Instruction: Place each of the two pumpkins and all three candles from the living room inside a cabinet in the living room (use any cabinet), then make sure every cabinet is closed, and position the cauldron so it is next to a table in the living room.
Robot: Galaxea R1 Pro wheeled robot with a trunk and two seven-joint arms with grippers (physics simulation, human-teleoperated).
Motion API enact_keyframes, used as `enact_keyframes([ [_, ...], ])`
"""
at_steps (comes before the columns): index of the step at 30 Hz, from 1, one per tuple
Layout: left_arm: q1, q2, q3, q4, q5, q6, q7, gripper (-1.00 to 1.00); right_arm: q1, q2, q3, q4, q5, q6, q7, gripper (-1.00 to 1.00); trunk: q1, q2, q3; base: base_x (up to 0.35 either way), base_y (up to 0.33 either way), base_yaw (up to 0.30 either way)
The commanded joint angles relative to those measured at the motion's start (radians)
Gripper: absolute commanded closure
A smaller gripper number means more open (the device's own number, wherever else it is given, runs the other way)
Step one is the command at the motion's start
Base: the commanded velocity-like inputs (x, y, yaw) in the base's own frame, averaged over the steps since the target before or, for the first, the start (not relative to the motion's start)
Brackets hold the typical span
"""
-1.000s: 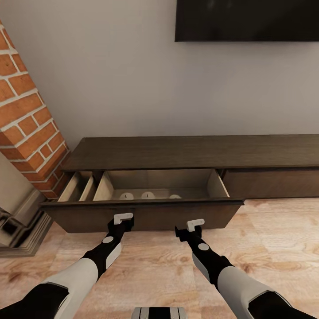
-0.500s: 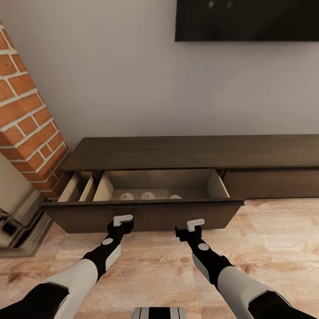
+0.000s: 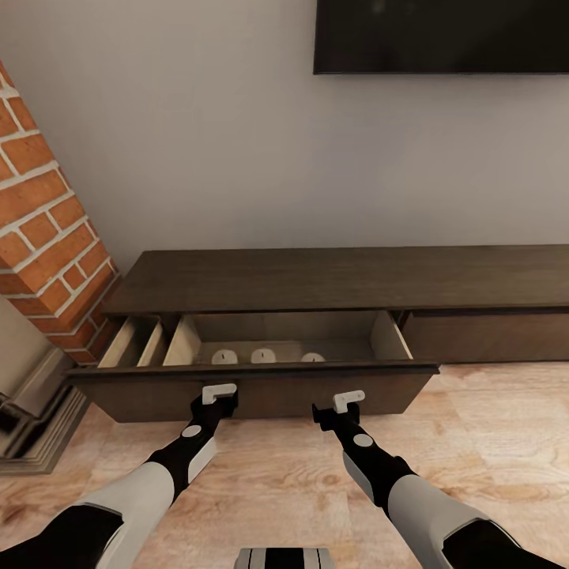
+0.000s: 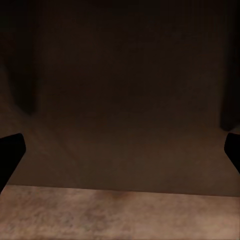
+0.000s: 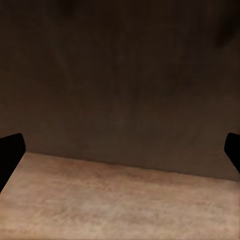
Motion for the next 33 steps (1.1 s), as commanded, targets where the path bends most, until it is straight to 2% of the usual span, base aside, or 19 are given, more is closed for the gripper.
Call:
enact_keyframes([
  [1,-0.001,0.000,-0.007,0.001,0.007,-0.004,0.006,-1.00,-0.001,0.000,0.009,0.001,-0.010,-0.004,-0.005,-1.00,0.000,0.000,-0.001,0.004,0.000,0.000],
  [33,-0.001,0.000,-0.006,0.001,0.006,-0.004,0.006,-1.00,-0.001,0.000,0.009,0.001,-0.010,-0.004,-0.003,-1.00,0.000,0.000,-0.001,0.084,0.000,0.000],
])
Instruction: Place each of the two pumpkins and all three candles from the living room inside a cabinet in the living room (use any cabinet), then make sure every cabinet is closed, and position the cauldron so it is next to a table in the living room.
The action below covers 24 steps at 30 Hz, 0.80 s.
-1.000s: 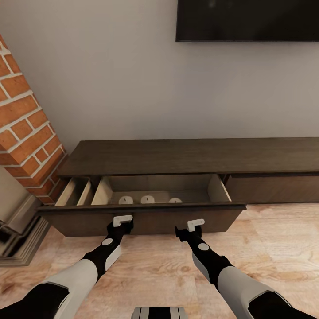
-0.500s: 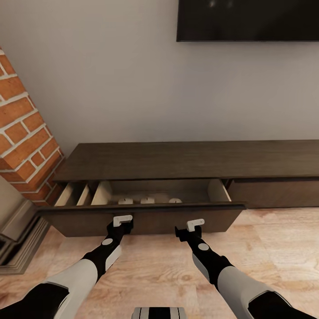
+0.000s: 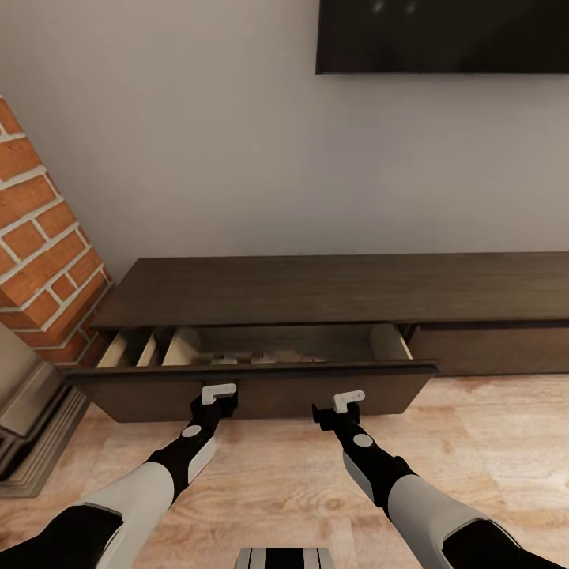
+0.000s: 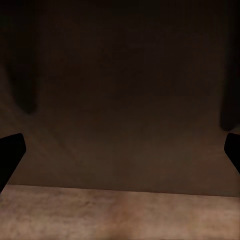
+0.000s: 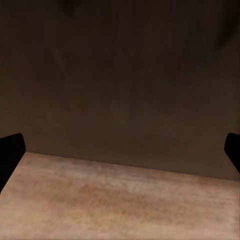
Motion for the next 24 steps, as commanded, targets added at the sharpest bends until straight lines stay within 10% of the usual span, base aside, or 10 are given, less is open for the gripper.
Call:
enact_keyframes([
  [1,-0.001,0.000,-0.008,0.000,0.007,-0.004,0.005,-1.00,-0.001,0.000,0.009,0.001,-0.010,-0.004,-0.005,-1.00,0.000,0.000,-0.001,0.054,0.000,0.000],
  [24,-0.001,0.000,-0.008,0.000,0.006,-0.004,0.005,-1.00,-0.001,0.000,0.009,0.001,-0.010,-0.007,-0.005,-1.00,0.000,0.000,-0.001,0.129,0.000,0.000],
])
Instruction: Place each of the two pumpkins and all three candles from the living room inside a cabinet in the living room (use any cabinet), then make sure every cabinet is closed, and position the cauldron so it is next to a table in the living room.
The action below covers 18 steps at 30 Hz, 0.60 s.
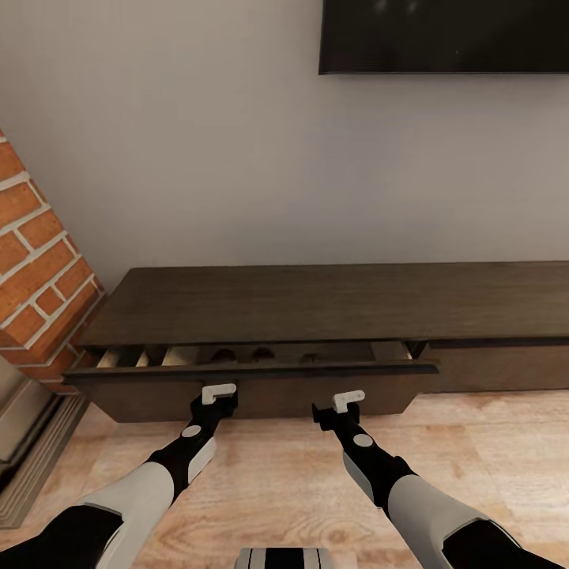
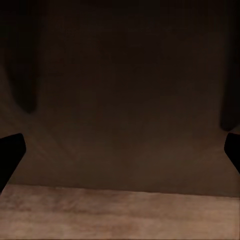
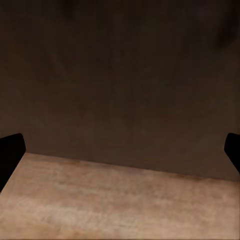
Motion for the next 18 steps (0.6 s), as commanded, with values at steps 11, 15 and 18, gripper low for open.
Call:
enact_keyframes([
  [11,-0.001,0.000,-0.009,0.000,0.006,-0.003,0.005,-1.00,-0.001,0.000,0.009,0.001,-0.010,-0.004,-0.005,-1.00,0.000,0.000,-0.001,0.161,0.000,0.000],
  [15,-0.001,0.000,-0.009,0.000,0.006,-0.003,0.005,-1.00,-0.001,0.000,0.009,0.001,-0.010,-0.004,-0.005,-1.00,0.000,0.000,-0.001,0.067,0.000,0.000],
  [18,-0.001,0.000,-0.009,0.000,0.006,-0.003,0.005,-1.00,-0.001,0.000,0.010,0.001,-0.010,-0.004,-0.005,-1.00,0.000,0.000,-0.001,0.014,0.000,0.000],
])
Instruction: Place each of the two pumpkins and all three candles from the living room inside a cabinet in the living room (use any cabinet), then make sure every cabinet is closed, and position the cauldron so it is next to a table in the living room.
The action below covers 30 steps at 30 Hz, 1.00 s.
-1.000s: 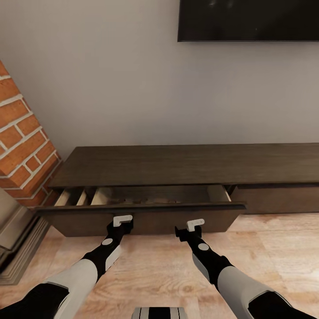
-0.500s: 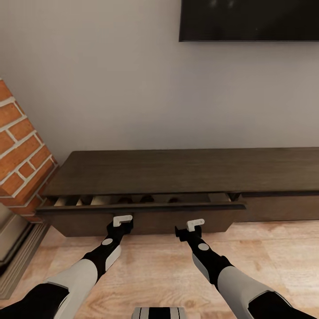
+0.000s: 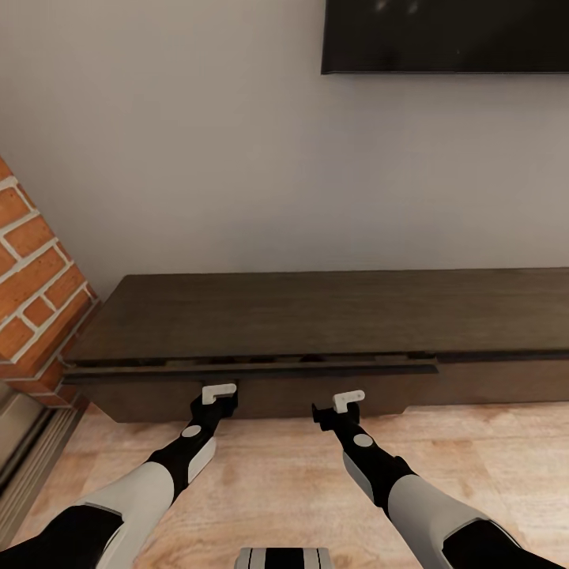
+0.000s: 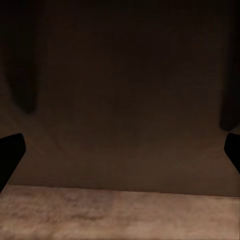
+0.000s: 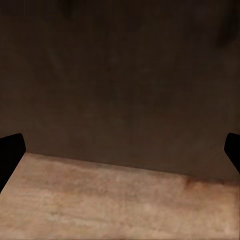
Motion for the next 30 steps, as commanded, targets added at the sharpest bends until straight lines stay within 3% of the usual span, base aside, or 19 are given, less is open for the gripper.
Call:
enact_keyframes([
  [1,-0.001,0.000,-0.007,0.001,0.007,-0.004,0.006,-1.00,-0.001,0.000,0.009,0.001,-0.010,-0.004,-0.005,-1.00,0.000,0.000,-0.001,0.060,0.000,0.000],
  [30,-0.001,0.001,-0.007,0.001,0.008,-0.004,0.006,-1.00,-0.001,0.000,0.008,0.001,-0.010,-0.003,-0.005,-1.00,0.000,0.000,-0.001,0.042,0.000,0.000],
])
